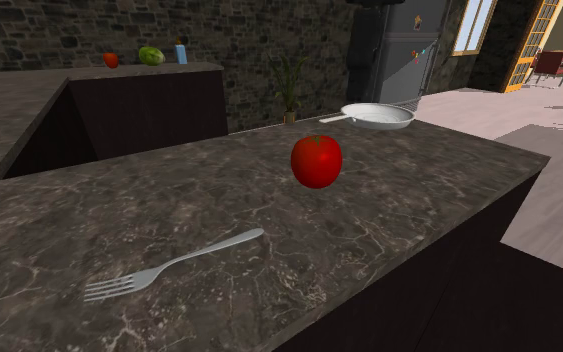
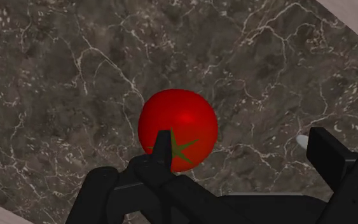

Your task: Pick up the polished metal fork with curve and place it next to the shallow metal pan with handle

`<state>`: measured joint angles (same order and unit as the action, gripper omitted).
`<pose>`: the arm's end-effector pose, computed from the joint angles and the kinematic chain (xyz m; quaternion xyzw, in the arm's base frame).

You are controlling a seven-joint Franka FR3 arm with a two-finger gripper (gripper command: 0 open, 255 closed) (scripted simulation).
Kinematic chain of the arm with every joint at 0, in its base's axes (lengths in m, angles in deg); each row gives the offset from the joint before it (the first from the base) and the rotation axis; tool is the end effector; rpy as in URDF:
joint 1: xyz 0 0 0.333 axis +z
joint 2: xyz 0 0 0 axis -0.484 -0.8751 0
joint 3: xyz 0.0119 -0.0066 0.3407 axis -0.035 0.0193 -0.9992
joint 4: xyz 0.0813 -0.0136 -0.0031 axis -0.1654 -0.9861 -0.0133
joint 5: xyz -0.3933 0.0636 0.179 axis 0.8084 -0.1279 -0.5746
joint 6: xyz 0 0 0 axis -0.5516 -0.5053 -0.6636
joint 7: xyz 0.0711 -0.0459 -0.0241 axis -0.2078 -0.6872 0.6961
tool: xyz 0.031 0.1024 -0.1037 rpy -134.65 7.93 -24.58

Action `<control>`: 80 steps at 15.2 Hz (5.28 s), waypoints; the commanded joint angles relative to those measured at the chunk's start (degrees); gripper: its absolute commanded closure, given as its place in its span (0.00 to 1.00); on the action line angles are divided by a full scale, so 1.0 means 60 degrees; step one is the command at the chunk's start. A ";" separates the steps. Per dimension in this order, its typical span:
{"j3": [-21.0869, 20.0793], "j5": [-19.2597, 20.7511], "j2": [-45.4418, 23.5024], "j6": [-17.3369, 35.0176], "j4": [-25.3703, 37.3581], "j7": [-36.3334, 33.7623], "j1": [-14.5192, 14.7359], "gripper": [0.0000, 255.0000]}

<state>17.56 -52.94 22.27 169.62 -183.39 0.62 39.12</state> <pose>0.4781 0.1024 0.4942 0.9779 0.2081 0.0172 0.0082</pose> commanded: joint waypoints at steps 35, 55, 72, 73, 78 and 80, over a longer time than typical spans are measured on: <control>-0.1972 0.0816 -0.7884 0.2803 0.4915 0.1831 0.2547 0.00; -0.1990 0.0782 -0.7765 0.2599 0.5002 0.1847 0.2536 1.00; -0.2097 0.0573 -0.7033 0.0736 0.6152 0.1937 0.2495 1.00; -0.2101 0.0565 -0.7007 0.0620 0.6243 0.1940 0.2496 1.00; -0.2030 0.0288 -0.6052 0.0870 0.5055 0.2482 0.2033 1.00; -0.1947 0.0114 -0.5485 0.1083 0.4284 0.2872 0.1752 1.00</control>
<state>5.69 -51.78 -12.17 175.53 -155.59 16.82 50.37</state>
